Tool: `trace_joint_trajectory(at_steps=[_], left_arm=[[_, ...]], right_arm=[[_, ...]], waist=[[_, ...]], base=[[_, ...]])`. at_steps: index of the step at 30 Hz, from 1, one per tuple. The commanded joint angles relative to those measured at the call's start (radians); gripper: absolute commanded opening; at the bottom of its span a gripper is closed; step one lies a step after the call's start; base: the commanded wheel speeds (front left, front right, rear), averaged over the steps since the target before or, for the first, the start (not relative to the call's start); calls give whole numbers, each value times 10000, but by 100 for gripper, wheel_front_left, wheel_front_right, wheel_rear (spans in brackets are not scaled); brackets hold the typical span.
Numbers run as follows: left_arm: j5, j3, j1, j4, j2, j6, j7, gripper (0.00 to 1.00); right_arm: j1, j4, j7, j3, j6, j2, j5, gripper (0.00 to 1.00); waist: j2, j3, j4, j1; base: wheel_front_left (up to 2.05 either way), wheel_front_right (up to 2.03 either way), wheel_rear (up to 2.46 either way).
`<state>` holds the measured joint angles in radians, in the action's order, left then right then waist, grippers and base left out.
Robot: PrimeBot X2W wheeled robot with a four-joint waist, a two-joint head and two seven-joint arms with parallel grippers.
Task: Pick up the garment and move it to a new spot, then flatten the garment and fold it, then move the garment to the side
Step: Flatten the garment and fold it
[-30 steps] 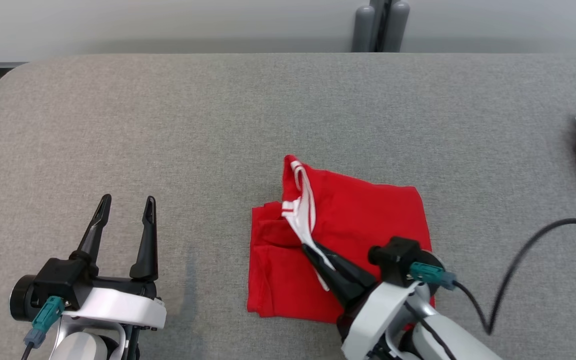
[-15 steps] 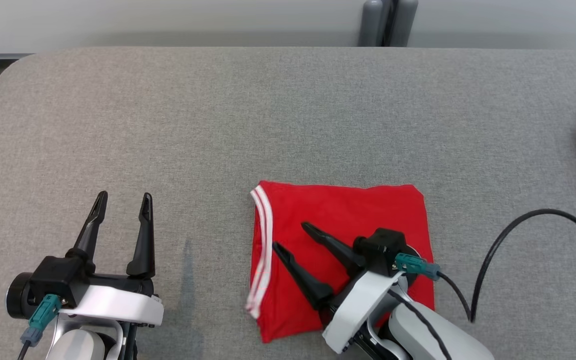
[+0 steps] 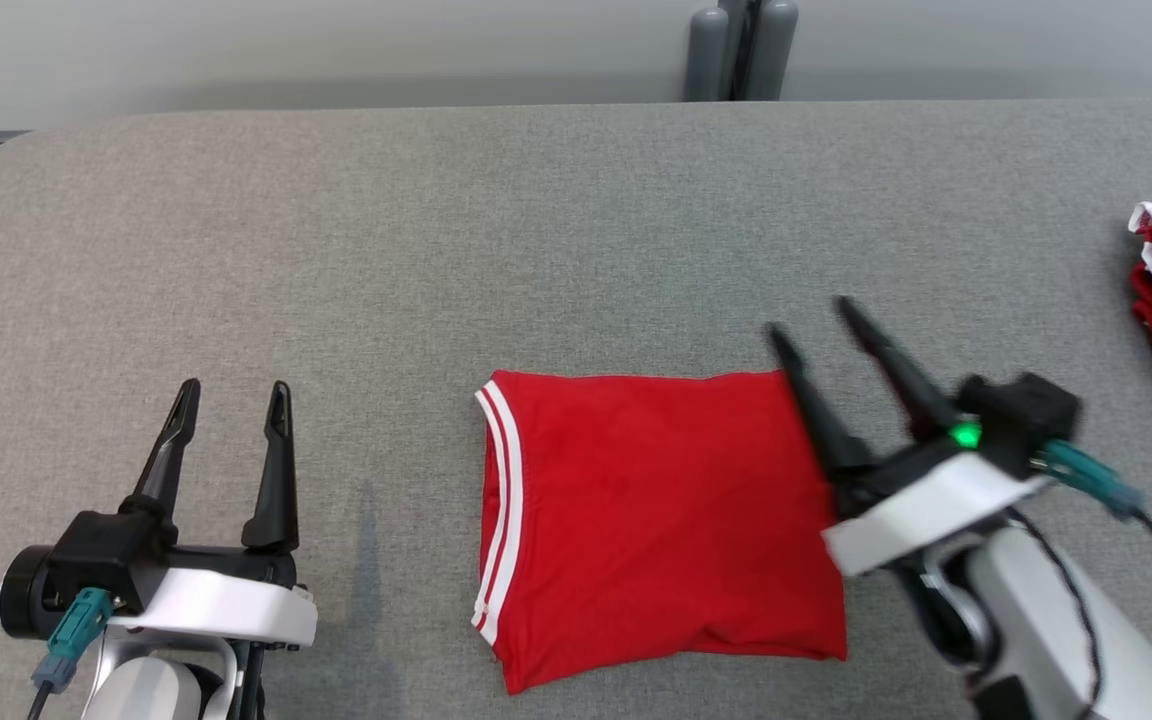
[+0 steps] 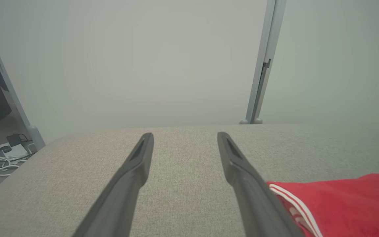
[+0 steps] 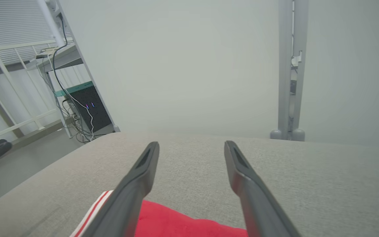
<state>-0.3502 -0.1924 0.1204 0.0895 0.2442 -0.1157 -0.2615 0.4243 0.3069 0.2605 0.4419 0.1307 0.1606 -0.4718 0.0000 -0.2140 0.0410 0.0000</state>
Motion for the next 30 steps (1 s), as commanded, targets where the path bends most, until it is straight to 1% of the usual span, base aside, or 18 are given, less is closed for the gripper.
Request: trace_joint_trajectory(at_steps=[1, 4, 7, 8, 14, 25, 30], left_arm=[[46, 70, -63, 4, 68, -74, -23, 100], [51, 139, -99, -35, 121, -98, -25, 100], [75, 189, -198, -80, 162, -113, -25, 100], [75, 189, -198, -80, 162, -113, -25, 100], [144, 219, -388, -164, 217, -190, -27, 100], [331, -12, -1238, -538, 391, -412, 245, 100], [300, -98, -1685, -736, 449, -518, 454, 100]], right_arm=[[-351, -140, 62, -470, 1, 170, 275, 100], [-1022, -396, 56, -1583, 1, 363, 685, 100], [-1629, -704, -33, -2482, 1, 526, 1001, 100], [-1629, -704, -33, -2482, 1, 526, 1001, 100], [-2617, -1550, -437, -3519, 1, 478, 1392, 100], [-4109, -2823, -1225, -4212, 1, 481, 1691, 100], [-4673, -3246, -1534, -4457, 1, 349, 1719, 100]], waist=[[0, 30, -40, 0], [0, 66, -108, 0], [0, 74, -154, 0], [0, 74, -154, 0], [0, 223, -233, 0], [0, 1086, -305, 0], [0, 1529, -320, 0]], base=[[0, 0, 0], [0, 0, 0], [0, 0, 0], [0, 0, 0], [0, 0, 0], [0, 0, 0], [0, 0, 0]])
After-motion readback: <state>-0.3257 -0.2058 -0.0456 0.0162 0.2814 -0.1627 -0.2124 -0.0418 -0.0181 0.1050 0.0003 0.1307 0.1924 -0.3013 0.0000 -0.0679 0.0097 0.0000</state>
